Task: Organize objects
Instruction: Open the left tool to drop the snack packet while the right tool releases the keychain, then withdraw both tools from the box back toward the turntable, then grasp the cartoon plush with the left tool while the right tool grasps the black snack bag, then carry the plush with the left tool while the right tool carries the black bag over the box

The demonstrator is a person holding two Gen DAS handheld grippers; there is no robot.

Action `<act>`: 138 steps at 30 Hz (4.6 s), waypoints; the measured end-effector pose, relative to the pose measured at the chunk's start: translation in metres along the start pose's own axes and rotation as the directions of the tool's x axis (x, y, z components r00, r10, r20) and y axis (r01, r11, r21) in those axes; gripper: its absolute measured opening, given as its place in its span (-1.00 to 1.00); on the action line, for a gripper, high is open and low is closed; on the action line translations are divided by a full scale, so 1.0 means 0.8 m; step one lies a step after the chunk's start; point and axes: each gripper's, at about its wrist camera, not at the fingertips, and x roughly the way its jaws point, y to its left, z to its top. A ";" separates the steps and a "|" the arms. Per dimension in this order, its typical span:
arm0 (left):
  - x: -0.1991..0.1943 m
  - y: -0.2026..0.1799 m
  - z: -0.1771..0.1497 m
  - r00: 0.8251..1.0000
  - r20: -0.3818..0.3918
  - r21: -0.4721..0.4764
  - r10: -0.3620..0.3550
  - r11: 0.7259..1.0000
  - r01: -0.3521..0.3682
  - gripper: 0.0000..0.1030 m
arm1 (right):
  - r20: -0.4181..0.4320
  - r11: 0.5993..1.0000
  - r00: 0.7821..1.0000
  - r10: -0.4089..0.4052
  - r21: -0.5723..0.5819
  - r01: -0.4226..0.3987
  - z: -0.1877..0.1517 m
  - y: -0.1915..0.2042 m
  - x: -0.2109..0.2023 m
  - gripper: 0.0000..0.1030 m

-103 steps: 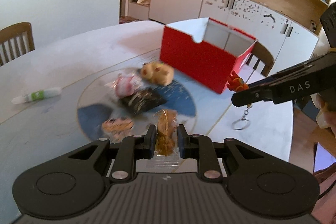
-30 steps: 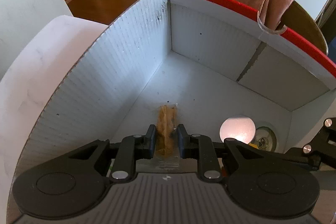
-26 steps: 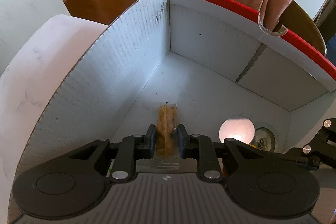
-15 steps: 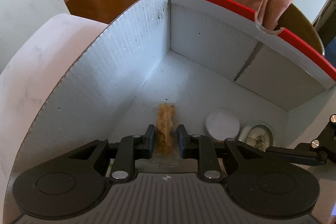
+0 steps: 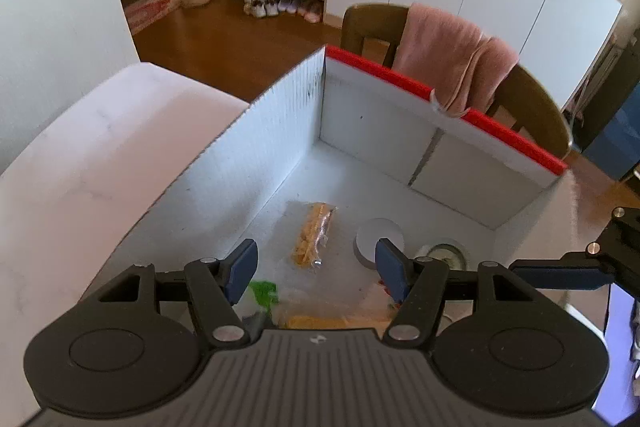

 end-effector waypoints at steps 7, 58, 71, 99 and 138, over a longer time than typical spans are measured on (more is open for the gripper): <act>-0.054 0.002 -0.023 0.997 0.073 -0.013 -0.032 0.999 0.033 0.25 | 0.039 1.000 0.999 -0.004 0.026 0.003 -0.013 0.029 -0.037 0.59; -0.315 0.181 -0.361 0.965 0.235 -0.215 0.118 0.974 -0.067 0.99 | 0.089 0.997 0.994 0.063 0.045 -0.067 -0.070 0.294 -0.067 0.99; -0.261 0.197 -0.429 0.966 0.190 -0.228 0.178 0.965 -0.133 0.99 | 0.016 0.997 0.997 0.072 0.011 -0.073 -0.053 0.320 0.015 0.99; -0.181 0.169 -0.434 0.963 0.185 -0.191 0.196 0.968 -0.160 0.79 | -0.133 0.997 0.989 0.068 0.042 -0.063 -0.035 0.346 0.127 0.64; -0.245 0.111 -0.419 0.969 0.226 -0.169 0.100 0.984 -0.062 -0.02 | -0.056 0.987 0.994 0.094 0.133 -0.086 -0.075 0.293 -0.013 0.13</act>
